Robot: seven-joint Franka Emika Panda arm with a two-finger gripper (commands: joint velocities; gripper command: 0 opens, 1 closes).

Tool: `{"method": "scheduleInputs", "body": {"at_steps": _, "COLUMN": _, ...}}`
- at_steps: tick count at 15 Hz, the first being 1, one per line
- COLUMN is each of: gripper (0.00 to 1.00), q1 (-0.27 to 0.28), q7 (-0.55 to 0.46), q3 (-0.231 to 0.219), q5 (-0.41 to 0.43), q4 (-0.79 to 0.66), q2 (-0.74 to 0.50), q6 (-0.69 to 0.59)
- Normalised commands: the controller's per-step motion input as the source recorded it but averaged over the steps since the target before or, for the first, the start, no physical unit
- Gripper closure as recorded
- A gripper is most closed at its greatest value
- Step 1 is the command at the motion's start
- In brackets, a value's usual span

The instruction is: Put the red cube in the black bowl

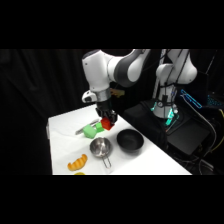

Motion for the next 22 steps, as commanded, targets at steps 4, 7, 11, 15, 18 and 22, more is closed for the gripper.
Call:
{"method": "scheduleInputs", "body": {"at_steps": 4, "gripper": 0.72, "q1": 0.1, "q7": 0.13, "q3": 0.048, "q5": 0.085, "q4": -0.52, "q2": -0.41, "q6": 0.3}}
{"method": "scheduleInputs", "body": {"at_steps": 7, "gripper": 0.72, "q1": 0.083, "q7": 0.11, "q3": 0.037, "q5": 0.081, "q4": -0.43, "q2": -0.34, "q6": 0.28}}
{"method": "scheduleInputs", "body": {"at_steps": 11, "gripper": 0.72, "q1": 0.056, "q7": 0.05, "q3": 0.033, "q5": 0.107, "q4": -0.35, "q2": -0.22, "q6": 0.32}}
{"method": "scheduleInputs", "body": {"at_steps": 15, "gripper": 0.72, "q1": 0.044, "q7": 0.04, "q3": 0.042, "q5": 0.108, "q4": -0.28, "q2": -0.14, "q6": 0.33}}
{"method": "scheduleInputs", "body": {"at_steps": 18, "gripper": 0.72, "q1": 0.052, "q7": 0.04, "q3": 0.065, "q5": 0.128, "q4": -0.23, "q2": -0.14, "q6": 0.25}}
{"method": "scheduleInputs", "body": {"at_steps": 22, "gripper": 0.72, "q1": 0.056, "q7": 0.03, "q3": 0.071, "q5": 0.141, "q4": -0.18, "q2": -0.07, "q6": 0.26}}
